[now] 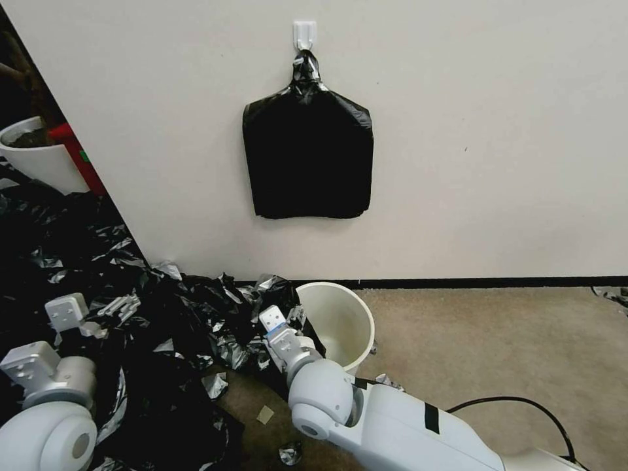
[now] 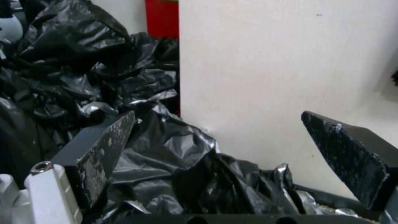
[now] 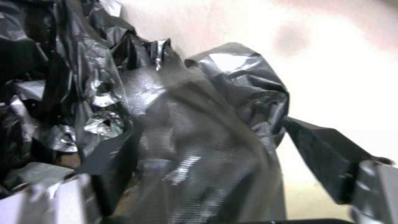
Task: Place a trash bag onto the trash bin.
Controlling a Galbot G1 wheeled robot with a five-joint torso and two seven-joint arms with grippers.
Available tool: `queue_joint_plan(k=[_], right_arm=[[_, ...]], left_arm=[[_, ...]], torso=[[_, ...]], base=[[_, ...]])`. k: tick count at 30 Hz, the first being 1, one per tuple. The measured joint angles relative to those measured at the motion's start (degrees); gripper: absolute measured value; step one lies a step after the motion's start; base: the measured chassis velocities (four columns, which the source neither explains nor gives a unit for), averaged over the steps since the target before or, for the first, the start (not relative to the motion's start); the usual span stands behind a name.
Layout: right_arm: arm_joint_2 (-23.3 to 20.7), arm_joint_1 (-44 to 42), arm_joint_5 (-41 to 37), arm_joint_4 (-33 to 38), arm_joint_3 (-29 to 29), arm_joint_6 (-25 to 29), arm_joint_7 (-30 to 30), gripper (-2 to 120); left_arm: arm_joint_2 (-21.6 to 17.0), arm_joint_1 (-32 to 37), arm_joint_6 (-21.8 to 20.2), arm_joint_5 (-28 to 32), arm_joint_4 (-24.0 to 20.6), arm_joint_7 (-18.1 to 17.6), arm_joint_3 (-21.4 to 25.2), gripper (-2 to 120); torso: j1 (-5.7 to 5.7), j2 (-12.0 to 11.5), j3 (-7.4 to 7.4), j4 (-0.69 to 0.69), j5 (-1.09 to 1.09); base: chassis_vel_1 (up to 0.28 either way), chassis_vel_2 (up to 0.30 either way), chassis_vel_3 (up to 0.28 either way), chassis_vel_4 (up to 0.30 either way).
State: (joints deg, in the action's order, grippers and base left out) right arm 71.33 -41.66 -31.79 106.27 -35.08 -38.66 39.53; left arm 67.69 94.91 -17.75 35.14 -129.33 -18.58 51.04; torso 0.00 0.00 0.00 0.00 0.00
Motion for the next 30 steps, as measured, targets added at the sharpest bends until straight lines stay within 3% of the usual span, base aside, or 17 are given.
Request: queue_joint_plan(k=[9,12,17,19,21,23,30], right_arm=[[-3.04,-1.03,-1.82,2.25,1.98,2.3,-0.37,57],[-4.67,-1.67,-3.88,2.64,3.35,2.79,-0.83,42],[-5.93,-2.36,-4.32,2.54,4.81,4.32,-1.39,28],[-7.1,-3.16,-4.57,2.55,6.04,5.63,-1.86,19],[-7.5,-3.55,-4.77,2.63,6.41,6.08,-2.07,15],[-8.94,-5.01,-5.51,3.1,7.67,7.42,-2.97,2],[-10.65,-7.89,-5.59,4.32,9.4,9.2,-4.31,0]], left_arm=[[0.76,-0.29,0.07,-0.91,0.14,0.38,-3.41,100],[1.81,-0.11,0.95,-0.4,0.16,3.89,-6.02,100],[3.14,-0.27,2.33,1.14,0.86,7.51,-9.27,100],[4.22,-0.79,2.86,2.91,2.14,10.29,-12.08,100],[4.58,-1.07,3.0,3.16,2.69,10.93,-13.15,100],[5.84,-2.4,3.02,3.37,5.29,12.59,-16.78,100],[7.57,-8.62,-0.29,3.13,12.27,13.06,-22.11,100]], torso=[[0.0,0.0,0.0,0.0,0.01],[0.0,0.0,0.0,0.0,0.01],[0.0,0.0,0.0,0.0,0.02],[0.0,0.0,0.0,0.0,0.01],[0.0,0.0,0.0,0.0,0.01],[0.0,0.0,0.0,0.0,0.01],[0.0,0.0,0.0,0.0,0.01]], base=[[0.0,0.0,0.0,0.0],[0.0,0.0,0.0,0.0],[0.0,0.0,0.0,0.0],[0.0,0.0,0.0,0.0],[0.0,0.0,0.0,0.0],[0.0,0.0,0.0,0.0],[0.0,0.0,0.0,0.0]])
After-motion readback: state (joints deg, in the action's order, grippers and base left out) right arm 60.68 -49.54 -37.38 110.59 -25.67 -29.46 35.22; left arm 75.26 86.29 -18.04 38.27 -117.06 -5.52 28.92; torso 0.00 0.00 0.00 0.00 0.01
